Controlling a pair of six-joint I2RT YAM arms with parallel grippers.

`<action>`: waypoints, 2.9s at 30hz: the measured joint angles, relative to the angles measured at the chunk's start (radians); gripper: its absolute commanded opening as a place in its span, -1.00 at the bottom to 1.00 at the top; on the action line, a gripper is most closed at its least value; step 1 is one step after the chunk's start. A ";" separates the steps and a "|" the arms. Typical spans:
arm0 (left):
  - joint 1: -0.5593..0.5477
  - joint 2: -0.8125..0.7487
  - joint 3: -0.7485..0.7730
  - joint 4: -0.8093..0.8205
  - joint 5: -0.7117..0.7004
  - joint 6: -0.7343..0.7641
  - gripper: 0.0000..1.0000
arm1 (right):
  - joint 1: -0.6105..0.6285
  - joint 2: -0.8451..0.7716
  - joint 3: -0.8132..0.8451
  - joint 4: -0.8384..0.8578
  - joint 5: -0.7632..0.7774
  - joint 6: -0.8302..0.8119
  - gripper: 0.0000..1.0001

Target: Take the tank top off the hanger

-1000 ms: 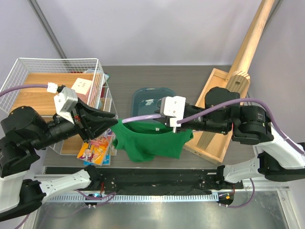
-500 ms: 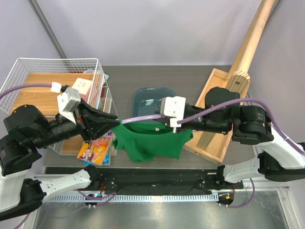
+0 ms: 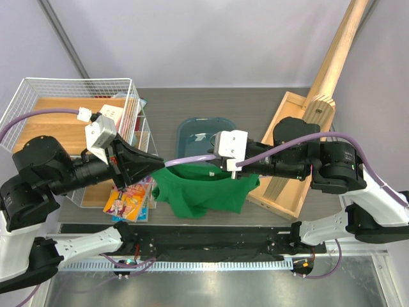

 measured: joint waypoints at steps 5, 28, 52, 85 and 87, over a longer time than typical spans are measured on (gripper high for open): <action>0.000 0.000 0.008 -0.005 -0.003 0.000 -1.00 | 0.000 0.000 0.000 -0.003 0.000 0.000 -0.98; 0.000 -0.088 0.010 -0.027 -0.126 -0.029 -1.00 | 0.000 -0.103 -0.111 0.108 0.046 0.049 -0.98; 0.000 -0.126 0.016 -0.032 -0.225 -0.076 -1.00 | 0.000 -0.142 -0.152 0.154 0.069 0.076 -0.98; 0.000 -0.019 0.063 -0.147 -0.013 -0.027 -0.14 | 0.000 -0.141 -0.160 0.108 -0.026 0.105 -0.98; 0.000 -0.024 0.062 -0.144 -0.012 -0.028 -0.02 | 0.000 -0.141 -0.160 0.108 -0.026 0.105 -0.98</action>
